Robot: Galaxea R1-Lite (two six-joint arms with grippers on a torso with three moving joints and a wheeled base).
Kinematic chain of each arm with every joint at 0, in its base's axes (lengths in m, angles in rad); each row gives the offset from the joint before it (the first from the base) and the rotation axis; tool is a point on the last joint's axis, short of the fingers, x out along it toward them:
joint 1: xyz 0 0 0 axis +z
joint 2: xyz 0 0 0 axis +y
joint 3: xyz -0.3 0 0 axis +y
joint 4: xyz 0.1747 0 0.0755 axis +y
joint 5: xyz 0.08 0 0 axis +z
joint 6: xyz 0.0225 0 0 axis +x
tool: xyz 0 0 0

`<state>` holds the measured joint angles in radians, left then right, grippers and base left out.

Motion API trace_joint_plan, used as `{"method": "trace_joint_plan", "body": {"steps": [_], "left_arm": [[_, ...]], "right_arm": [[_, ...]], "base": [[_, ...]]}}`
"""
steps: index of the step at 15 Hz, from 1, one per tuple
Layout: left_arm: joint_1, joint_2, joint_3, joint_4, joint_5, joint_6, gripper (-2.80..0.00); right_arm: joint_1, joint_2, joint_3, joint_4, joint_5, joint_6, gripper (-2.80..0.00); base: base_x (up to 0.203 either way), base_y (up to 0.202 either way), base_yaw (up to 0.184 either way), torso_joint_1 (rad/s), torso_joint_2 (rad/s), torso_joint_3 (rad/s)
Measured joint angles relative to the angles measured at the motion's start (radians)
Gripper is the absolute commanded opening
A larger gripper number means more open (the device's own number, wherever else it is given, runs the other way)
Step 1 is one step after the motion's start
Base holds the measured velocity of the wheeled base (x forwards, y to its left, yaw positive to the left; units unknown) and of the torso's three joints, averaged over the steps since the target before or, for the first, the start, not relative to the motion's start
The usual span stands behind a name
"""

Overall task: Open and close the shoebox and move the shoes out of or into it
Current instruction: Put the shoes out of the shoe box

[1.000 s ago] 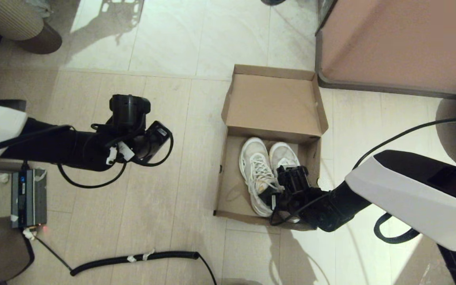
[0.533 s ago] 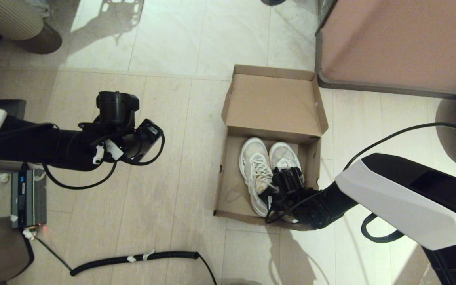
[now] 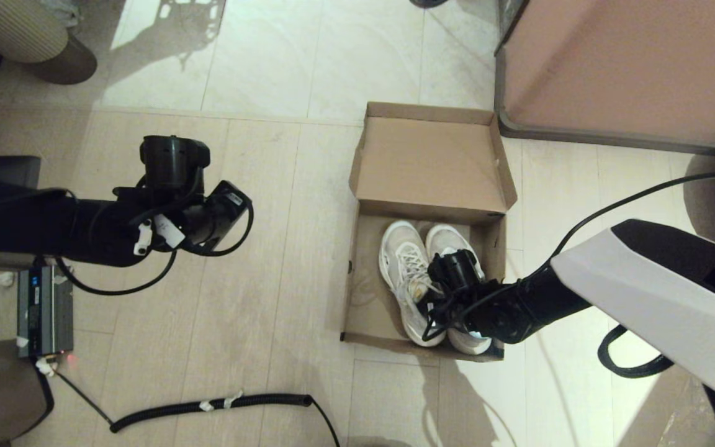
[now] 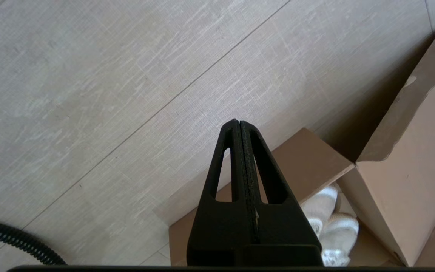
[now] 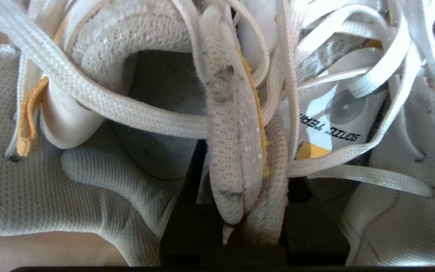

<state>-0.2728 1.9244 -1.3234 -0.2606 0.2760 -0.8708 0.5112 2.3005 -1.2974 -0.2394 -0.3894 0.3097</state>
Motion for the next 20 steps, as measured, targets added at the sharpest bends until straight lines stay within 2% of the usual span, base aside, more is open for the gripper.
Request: {"method": "trace_joint_plan", "body": {"steps": [6,11,14,17,20], "left_arm": [[0.0,-0.038,0.033,0.0,0.0,0.0,-2.8],[-0.002,-0.073,0.075,-0.004,-0.001,0.001,-2.8],[-0.002,-0.092,0.096,-0.004,-0.001,0.001,-2.8],[-0.001,-0.108,0.106,-0.004,-0.002,0.004,-2.8],[-0.002,-0.122,0.127,-0.004,-0.002,0.006,-2.8]], "right_arm": [[0.022,-0.199,-0.002,0.234,0.099,0.025,-2.8],[0.046,-0.436,-0.008,0.507,0.206,0.031,-2.8],[0.045,-0.587,-0.039,0.614,0.226,0.059,-2.8],[-0.021,-0.714,-0.09,0.725,0.224,0.071,-2.8],[-0.165,-0.787,-0.101,0.747,0.202,0.061,-2.8]], "base": [[0.0,0.0,0.0,0.0,0.0,0.0],[0.0,0.0,0.0,0.0,0.0,0.0],[0.0,0.0,0.0,0.0,0.0,0.0],[0.0,0.0,0.0,0.0,0.0,0.0],[0.0,0.0,0.0,0.0,0.0,0.0]]}}
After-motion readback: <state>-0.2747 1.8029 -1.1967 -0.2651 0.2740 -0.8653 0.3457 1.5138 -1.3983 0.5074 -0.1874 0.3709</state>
